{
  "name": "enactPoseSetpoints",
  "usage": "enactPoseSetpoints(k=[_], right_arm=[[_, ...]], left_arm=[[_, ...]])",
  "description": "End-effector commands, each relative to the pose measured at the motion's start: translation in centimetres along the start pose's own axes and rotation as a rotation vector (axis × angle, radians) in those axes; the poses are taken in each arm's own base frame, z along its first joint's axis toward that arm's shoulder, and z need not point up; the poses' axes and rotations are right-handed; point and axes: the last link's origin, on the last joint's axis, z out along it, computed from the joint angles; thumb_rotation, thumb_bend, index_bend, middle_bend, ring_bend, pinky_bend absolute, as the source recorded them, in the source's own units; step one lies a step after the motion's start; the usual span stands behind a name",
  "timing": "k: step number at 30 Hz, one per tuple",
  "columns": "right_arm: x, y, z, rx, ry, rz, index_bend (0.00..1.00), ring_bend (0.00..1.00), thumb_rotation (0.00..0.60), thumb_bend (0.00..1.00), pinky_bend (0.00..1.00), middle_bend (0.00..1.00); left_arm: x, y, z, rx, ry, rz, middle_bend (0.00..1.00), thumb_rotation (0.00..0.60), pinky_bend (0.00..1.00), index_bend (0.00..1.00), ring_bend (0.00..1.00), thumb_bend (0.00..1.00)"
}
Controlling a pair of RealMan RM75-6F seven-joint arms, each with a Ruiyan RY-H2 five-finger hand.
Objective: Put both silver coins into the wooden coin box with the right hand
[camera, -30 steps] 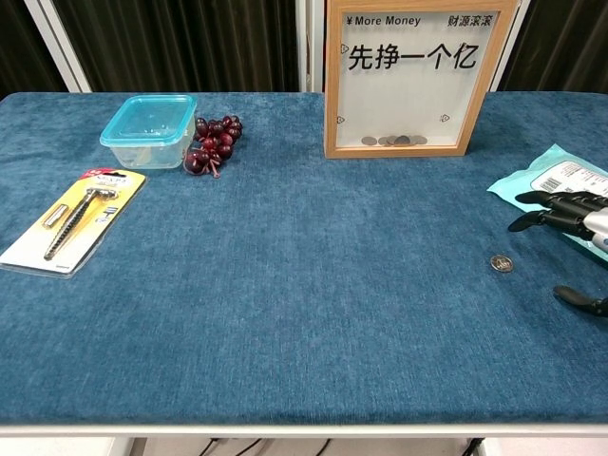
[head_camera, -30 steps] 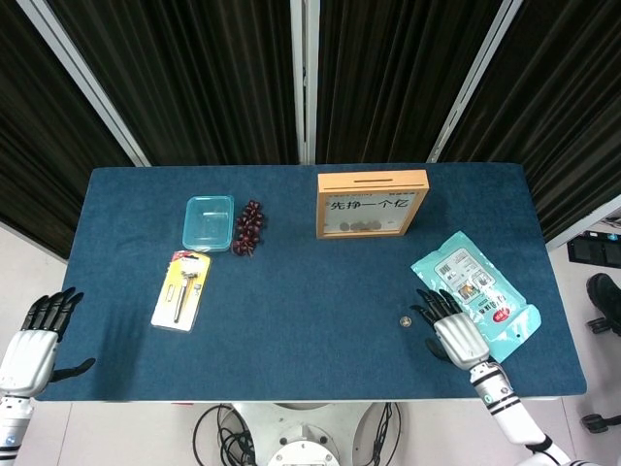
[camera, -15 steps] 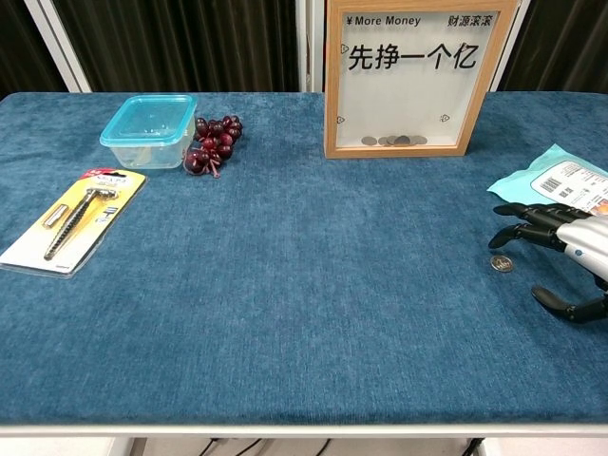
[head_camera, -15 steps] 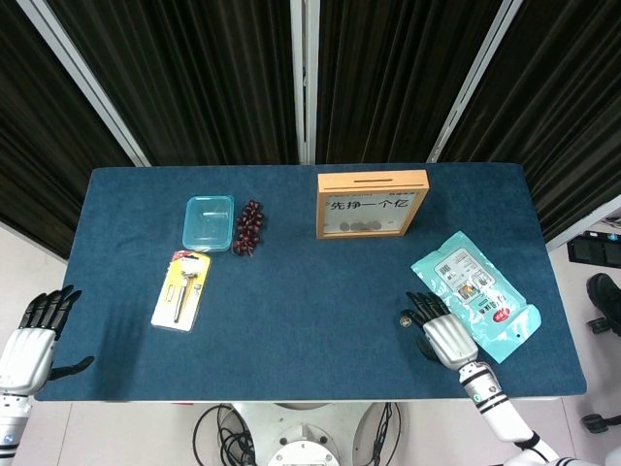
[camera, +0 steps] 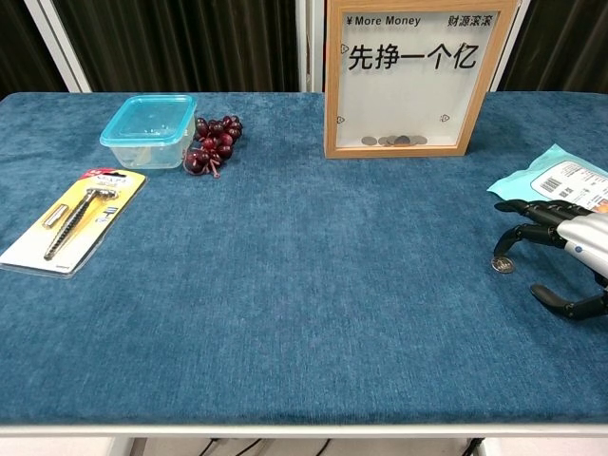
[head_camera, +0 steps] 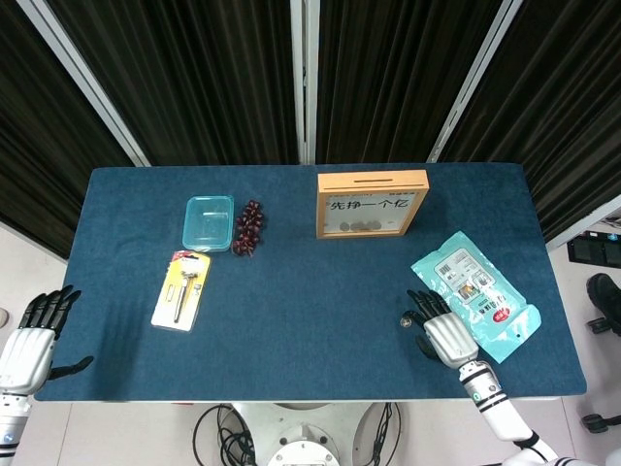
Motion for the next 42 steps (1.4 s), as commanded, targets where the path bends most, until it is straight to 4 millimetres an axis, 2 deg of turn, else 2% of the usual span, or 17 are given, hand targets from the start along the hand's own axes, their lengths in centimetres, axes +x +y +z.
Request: enactPoseSetpoints(k=[1, 16, 42], right_arm=[[0.0, -0.1, 0.0, 0.001, 0.003, 0.001, 0.30, 0.00, 0.600, 0.38, 0.00, 0.00], [-0.4, -0.1, 0.0, 0.000, -0.013, -0.016, 0.31, 0.00, 0.600, 0.39, 0.00, 0.00], [-0.5, -1.1, 1.6, -0.003, 0.065, -0.069, 0.55, 0.00, 0.600, 0.36, 0.00, 0.01]], left_arm=[[0.0, 0.0, 0.0, 0.000, 0.001, 0.000, 0.00, 0.600, 0.00, 0.00, 0.00, 0.03], [0.0, -0.1, 0.1, 0.003, -0.003, 0.002, 0.00, 0.600, 0.00, 0.00, 0.00, 0.03], [-0.4, -1.0, -0.1, -0.003, -0.014, -0.020, 0.00, 0.600, 0.00, 0.00, 0.00, 0.04]])
